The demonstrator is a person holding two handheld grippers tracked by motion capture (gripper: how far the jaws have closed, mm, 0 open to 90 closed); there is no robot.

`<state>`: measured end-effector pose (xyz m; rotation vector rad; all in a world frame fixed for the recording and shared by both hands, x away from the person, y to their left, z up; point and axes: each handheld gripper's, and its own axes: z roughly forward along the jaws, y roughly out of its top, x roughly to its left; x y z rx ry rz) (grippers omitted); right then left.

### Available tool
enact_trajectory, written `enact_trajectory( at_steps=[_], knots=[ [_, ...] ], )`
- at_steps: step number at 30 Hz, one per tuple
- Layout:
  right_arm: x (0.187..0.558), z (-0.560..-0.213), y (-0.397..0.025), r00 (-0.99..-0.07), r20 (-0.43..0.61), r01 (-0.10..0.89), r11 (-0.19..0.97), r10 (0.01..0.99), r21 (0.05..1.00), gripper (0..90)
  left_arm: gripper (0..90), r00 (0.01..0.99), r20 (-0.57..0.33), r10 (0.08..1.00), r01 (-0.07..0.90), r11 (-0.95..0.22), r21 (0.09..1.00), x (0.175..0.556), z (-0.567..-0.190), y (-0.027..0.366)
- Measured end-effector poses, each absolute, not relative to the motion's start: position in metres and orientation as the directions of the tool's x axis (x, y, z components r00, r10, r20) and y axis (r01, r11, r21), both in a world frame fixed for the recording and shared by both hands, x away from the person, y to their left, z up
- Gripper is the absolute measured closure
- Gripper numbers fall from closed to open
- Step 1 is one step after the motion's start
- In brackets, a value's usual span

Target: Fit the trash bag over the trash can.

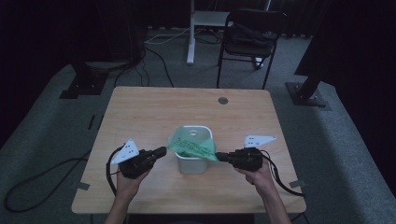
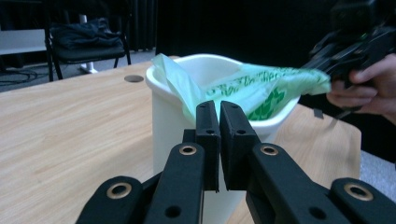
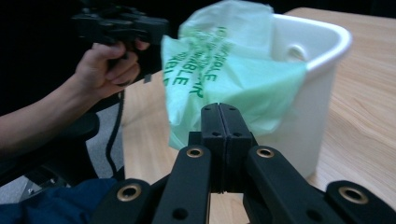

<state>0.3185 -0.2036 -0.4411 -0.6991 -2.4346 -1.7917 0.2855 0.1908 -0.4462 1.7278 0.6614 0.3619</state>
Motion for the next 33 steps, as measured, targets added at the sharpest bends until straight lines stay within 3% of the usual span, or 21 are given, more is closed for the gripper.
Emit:
enact_trajectory(
  at_steps=[3, 9, 13, 21, 23, 24, 25, 26, 28, 33],
  knots=[
    [0.316, -0.440, -0.202, -0.907, 0.275, 0.359, 0.242, 0.320, 0.901, 89.9, 85.9, 0.790, -0.108, 0.603, 0.243, -0.146, 0.959, 0.286, -0.446, 0.190],
    [0.313, -0.441, -0.197, -0.918, 0.263, 0.344, 0.263, 0.298, 0.901, 89.9, 67.8, 0.800, -0.090, 0.593, 0.225, -0.157, 0.962, 0.286, -0.440, 0.182],
    [0.313, -0.441, -0.196, -0.919, 0.260, 0.341, 0.268, 0.295, 0.901, 89.9, 61.2, 0.821, -0.072, 0.567, 0.208, -0.179, 0.962, 0.289, -0.434, 0.172],
    [0.314, -0.443, -0.195, -0.920, 0.264, 0.343, 0.271, 0.288, 0.899, 89.8, 56.7, 0.886, -0.015, 0.464, 0.152, -0.258, 0.954, 0.291, -0.420, 0.140],
    [0.314, -0.443, -0.195, -0.921, 0.264, 0.343, 0.270, 0.288, 0.900, 89.8, 58.2, 0.887, -0.008, 0.462, 0.151, -0.272, 0.950, 0.292, -0.420, 0.137],
    [0.314, -0.443, -0.194, -0.922, 0.263, 0.340, 0.269, 0.285, 0.901, 89.8, 63.6, 0.886, 0.000, 0.463, 0.151, -0.290, 0.945, 0.292, -0.421, 0.134],
    [0.313, -0.441, -0.194, -0.923, 0.261, 0.337, 0.267, 0.283, 0.903, 89.8, 79.0, 0.884, 0.016, 0.467, 0.145, -0.307, 0.941, 0.292, -0.421, 0.131],
    [0.312, -0.441, -0.195, -0.925, 0.258, 0.333, 0.266, 0.280, 0.904, 89.8, 84.5, 0.884, 0.016, 0.467, 0.145, -0.307, 0.941, 0.292, -0.421, 0.131],
    [0.311, -0.439, -0.196, -0.927, 0.255, 0.328, 0.264, 0.276, 0.907, 89.4, 89.8, 0.883, 0.016, 0.470, 0.139, -0.292, 0.946, 0.290, -0.421, 0.134],
    [0.310, -0.439, -0.196, -0.931, 0.257, 0.327, 0.277, 0.260, 0.904, 83.2, 90.0, 0.880, 0.022, 0.474, 0.136, -0.295, 0.946, 0.282, -0.424, 0.143]
  ],
)
